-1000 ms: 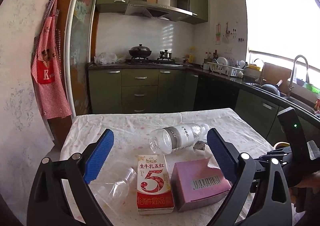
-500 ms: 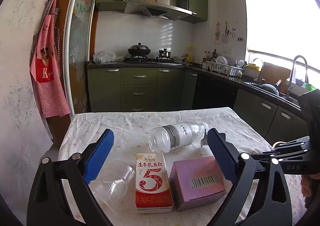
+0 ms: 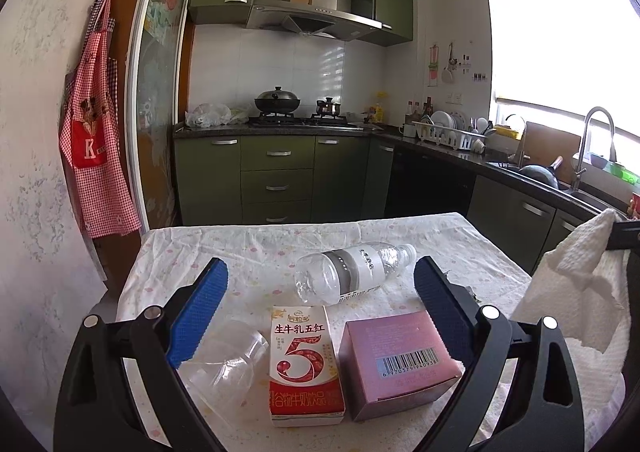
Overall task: Collect trash
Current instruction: 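Grasp the white wet wipe with the right gripper and lift it, then carry the wet wipe into the yellow bin and open the right gripper, then grasp the pink box with the left gripper, then carry the pink box over the yellow bin and open the left gripper, then grasp the silver snack wrapper with the right gripper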
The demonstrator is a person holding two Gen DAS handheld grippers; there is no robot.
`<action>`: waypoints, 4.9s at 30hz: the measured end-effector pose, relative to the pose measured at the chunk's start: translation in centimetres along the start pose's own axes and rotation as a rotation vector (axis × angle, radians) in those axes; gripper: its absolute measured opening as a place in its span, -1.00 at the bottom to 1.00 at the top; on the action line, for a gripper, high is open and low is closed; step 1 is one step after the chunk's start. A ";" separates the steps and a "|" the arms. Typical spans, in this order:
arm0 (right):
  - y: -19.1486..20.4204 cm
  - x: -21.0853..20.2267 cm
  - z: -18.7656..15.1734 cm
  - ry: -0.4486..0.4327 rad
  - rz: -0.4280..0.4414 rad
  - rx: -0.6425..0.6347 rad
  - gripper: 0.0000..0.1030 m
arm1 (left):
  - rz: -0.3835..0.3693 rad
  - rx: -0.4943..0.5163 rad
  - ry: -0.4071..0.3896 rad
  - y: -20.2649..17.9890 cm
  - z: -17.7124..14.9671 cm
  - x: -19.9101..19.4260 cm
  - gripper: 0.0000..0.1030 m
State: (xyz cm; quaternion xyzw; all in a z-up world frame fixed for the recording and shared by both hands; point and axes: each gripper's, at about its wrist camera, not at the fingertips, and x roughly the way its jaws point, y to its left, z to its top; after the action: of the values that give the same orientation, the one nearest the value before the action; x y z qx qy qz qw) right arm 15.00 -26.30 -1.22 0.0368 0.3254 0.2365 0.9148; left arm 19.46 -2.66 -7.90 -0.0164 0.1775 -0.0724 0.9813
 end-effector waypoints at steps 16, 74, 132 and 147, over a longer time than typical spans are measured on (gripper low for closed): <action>-14.3 -9.4 -2.3 0.009 -0.539 0.157 -0.89 | -0.021 0.056 -0.005 -1.5 -0.3 -0.2 0.81; -17.5 -3.9 -9.8 0.053 -0.442 0.272 0.23 | 0.021 0.019 0.425 -9.1 -5.0 7.9 0.81; -24.2 -14.5 -17.1 0.003 -0.583 0.462 0.23 | -0.634 0.199 0.369 -30.7 -0.5 4.9 0.78; -12.4 2.6 -5.3 0.165 -0.257 0.106 0.23 | 0.035 0.000 -0.032 -2.1 2.8 -1.2 0.90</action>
State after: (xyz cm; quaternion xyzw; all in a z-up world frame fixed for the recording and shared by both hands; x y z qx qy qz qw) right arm 18.57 -36.53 -9.63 0.0236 0.4133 0.1020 0.9045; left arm 19.01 -4.58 -4.69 -0.0142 0.1622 -0.0548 0.9851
